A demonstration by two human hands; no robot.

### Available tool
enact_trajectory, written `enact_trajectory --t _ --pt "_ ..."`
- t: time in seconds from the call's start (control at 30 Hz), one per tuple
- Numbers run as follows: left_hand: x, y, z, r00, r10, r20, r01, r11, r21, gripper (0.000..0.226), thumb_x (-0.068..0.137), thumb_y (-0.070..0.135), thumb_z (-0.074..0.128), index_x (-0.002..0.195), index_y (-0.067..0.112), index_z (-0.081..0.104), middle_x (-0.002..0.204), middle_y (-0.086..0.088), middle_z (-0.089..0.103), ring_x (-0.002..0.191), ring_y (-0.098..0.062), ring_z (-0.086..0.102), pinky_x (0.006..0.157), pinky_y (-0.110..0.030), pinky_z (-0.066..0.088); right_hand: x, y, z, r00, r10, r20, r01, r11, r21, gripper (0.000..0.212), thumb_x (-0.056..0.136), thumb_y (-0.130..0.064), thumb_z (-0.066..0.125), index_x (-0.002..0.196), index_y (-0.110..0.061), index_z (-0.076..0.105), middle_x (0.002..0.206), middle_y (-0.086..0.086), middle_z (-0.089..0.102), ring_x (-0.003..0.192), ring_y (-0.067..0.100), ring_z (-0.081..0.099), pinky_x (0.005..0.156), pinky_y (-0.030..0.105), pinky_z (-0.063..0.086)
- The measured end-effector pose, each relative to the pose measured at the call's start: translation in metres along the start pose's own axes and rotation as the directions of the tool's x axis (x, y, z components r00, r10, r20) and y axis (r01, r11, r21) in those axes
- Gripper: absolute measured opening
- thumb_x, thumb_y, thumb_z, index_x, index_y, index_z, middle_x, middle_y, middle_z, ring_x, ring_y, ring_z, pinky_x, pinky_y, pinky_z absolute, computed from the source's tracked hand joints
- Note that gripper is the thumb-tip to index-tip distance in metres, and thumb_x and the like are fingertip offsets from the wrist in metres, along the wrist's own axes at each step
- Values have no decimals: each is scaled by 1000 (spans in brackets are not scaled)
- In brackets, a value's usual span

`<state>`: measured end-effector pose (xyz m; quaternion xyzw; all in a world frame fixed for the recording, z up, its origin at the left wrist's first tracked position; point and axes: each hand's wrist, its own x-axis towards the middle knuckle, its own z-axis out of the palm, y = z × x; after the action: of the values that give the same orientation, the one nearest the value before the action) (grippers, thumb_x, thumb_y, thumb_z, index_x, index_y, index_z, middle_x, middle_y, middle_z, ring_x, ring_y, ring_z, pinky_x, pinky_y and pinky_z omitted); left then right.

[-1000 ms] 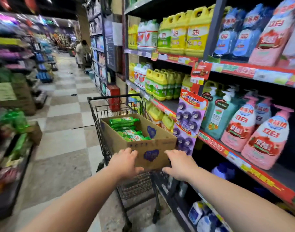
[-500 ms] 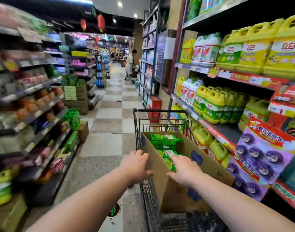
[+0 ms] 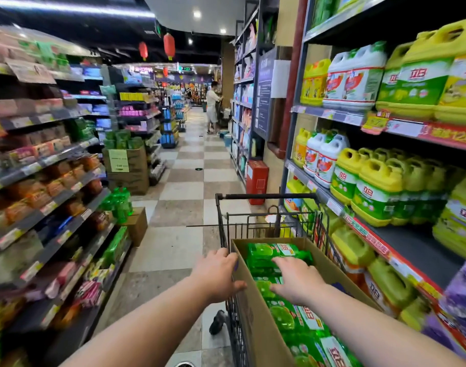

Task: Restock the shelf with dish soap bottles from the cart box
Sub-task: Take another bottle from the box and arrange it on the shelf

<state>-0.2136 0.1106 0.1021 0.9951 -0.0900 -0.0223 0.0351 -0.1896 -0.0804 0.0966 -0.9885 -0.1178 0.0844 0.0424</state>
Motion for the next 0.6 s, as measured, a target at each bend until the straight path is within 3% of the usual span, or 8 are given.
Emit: enact_trajectory --t 0.23,0.6 --pt "77 -33 10 996 82 30 -82 997 -5 68 84 58 50 138 20 34 138 -7 41 127 -28 39 104 -43 37 56 5 11 995 89 36 -89 996 -4 74 87 -52 55 147 -24 22 151 1 32 139 24 31 111 48 30" --pt "202 -107 5 942 331 52 -332 943 3 67 83 59 50 136 19 37 137 -8 43 127 -29 40 102 -42 39 146 -13 6 913 402 68 -406 912 56 72 87 -51 54 147 -24 23 151 2 34 136 27 36 107 47 35"
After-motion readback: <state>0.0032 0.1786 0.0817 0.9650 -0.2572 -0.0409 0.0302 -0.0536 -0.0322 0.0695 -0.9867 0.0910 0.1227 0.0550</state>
